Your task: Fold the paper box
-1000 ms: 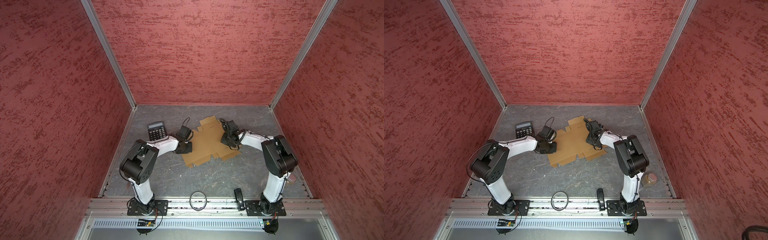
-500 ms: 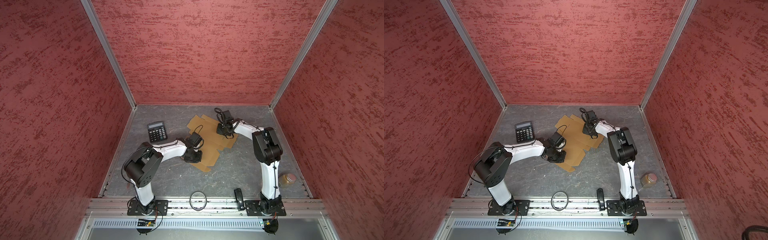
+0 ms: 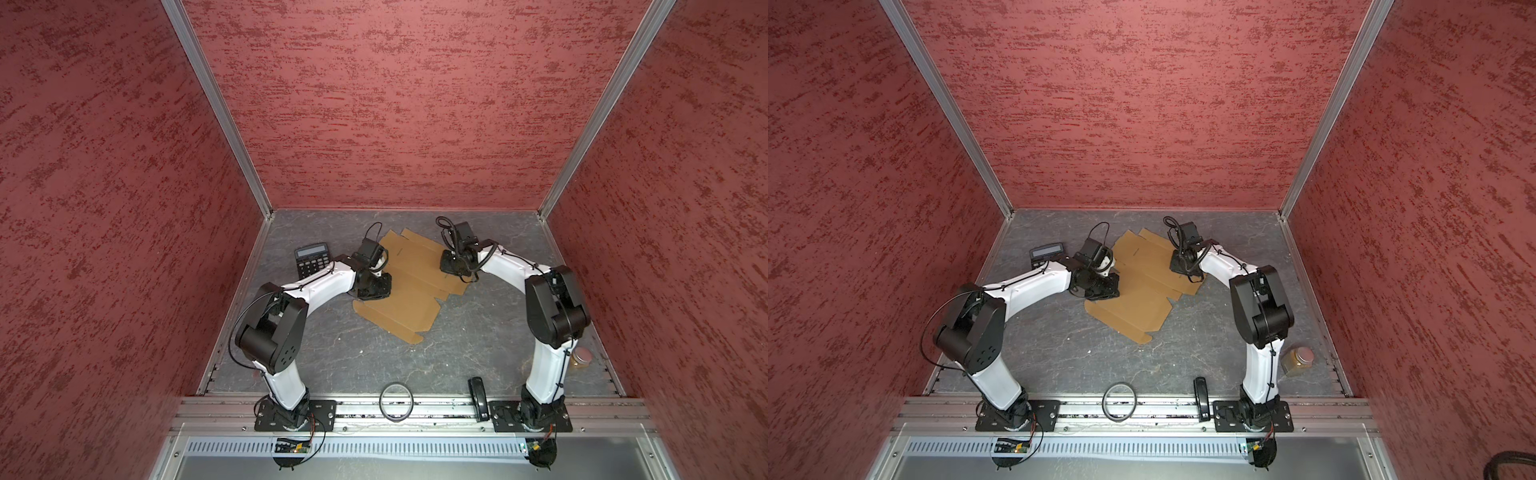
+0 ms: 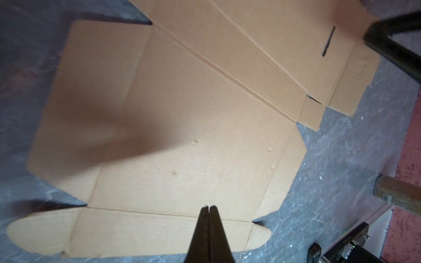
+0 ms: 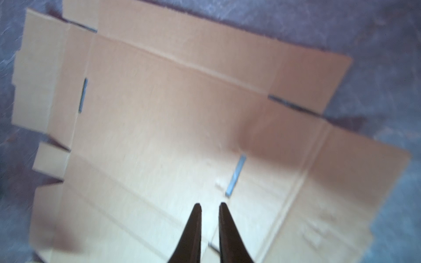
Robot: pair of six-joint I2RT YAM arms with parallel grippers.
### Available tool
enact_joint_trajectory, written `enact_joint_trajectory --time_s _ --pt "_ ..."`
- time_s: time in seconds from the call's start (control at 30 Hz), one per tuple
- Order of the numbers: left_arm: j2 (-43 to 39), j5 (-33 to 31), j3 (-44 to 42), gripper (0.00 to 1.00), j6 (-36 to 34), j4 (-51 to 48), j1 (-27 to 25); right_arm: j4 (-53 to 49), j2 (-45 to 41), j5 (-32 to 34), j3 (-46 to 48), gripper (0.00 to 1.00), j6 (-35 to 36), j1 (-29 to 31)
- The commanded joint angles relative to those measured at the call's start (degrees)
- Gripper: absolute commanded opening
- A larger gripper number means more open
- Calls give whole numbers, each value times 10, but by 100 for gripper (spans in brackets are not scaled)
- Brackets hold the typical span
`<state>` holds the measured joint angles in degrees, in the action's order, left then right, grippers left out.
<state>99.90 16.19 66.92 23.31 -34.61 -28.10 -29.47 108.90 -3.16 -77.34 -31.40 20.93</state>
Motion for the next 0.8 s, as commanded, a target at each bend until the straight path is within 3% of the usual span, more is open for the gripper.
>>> enact_joint_trajectory --time_s 0.0,0.47,0.77 --pt "26 -14 1 0 -46 -7 -5 17 -11 21 13 17 -19 5" --pt "50 -104 -48 0 -7 38 -39 25 135 -1 -130 15 -10 -13" --pt "66 -107 -56 0 46 33 -68 18 186 -26 -165 15 5 -21"
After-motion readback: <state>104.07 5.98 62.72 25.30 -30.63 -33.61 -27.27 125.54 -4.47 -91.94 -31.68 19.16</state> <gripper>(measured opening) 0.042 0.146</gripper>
